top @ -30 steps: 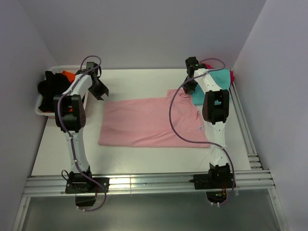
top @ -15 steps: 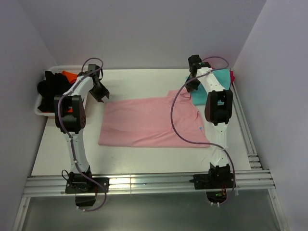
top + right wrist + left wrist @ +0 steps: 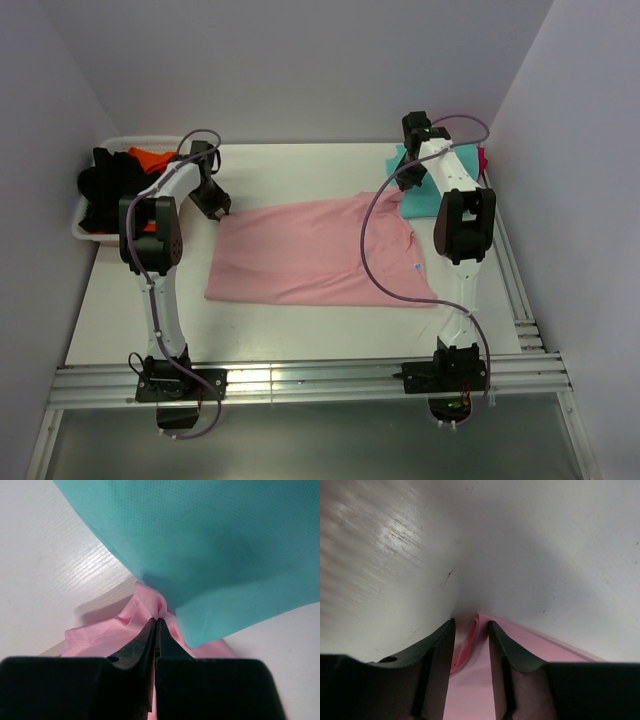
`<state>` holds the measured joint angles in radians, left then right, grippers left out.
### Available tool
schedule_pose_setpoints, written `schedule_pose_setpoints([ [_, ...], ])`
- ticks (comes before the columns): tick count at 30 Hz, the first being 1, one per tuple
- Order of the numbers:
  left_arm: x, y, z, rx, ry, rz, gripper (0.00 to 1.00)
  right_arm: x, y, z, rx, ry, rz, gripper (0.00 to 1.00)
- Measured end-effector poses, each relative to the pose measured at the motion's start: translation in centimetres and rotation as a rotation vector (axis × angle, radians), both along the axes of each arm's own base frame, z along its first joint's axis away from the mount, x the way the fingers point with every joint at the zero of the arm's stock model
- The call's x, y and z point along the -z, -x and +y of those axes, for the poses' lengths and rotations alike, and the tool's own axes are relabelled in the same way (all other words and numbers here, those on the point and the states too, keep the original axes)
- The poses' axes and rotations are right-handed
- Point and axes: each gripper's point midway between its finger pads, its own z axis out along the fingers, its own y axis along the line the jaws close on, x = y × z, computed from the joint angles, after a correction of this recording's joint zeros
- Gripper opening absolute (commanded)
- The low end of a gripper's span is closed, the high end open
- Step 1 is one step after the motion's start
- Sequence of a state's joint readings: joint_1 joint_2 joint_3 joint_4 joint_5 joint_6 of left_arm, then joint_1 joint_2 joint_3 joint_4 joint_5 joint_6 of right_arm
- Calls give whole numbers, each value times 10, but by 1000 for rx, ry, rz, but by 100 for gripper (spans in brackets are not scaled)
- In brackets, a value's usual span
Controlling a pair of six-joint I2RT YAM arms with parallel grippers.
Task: Fold and stack the t-shirts
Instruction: Fold the tshirt
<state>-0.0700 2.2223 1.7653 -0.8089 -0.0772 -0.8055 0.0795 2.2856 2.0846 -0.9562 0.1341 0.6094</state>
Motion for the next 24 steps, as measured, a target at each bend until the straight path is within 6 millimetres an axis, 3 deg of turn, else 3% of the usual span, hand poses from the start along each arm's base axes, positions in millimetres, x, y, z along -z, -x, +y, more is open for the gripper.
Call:
schedule_pose_setpoints([
  [3, 0, 0, 0, -1, -4, 0, 34, 3, 2, -2, 2, 1, 8, 0],
  [12, -2, -8, -4, -20, 3, -7, 0, 8, 11, -2, -3, 0, 36, 0],
  [24, -7, -15, -4, -21, -2, -23, 0, -10, 9, 4, -19, -21, -2, 0],
])
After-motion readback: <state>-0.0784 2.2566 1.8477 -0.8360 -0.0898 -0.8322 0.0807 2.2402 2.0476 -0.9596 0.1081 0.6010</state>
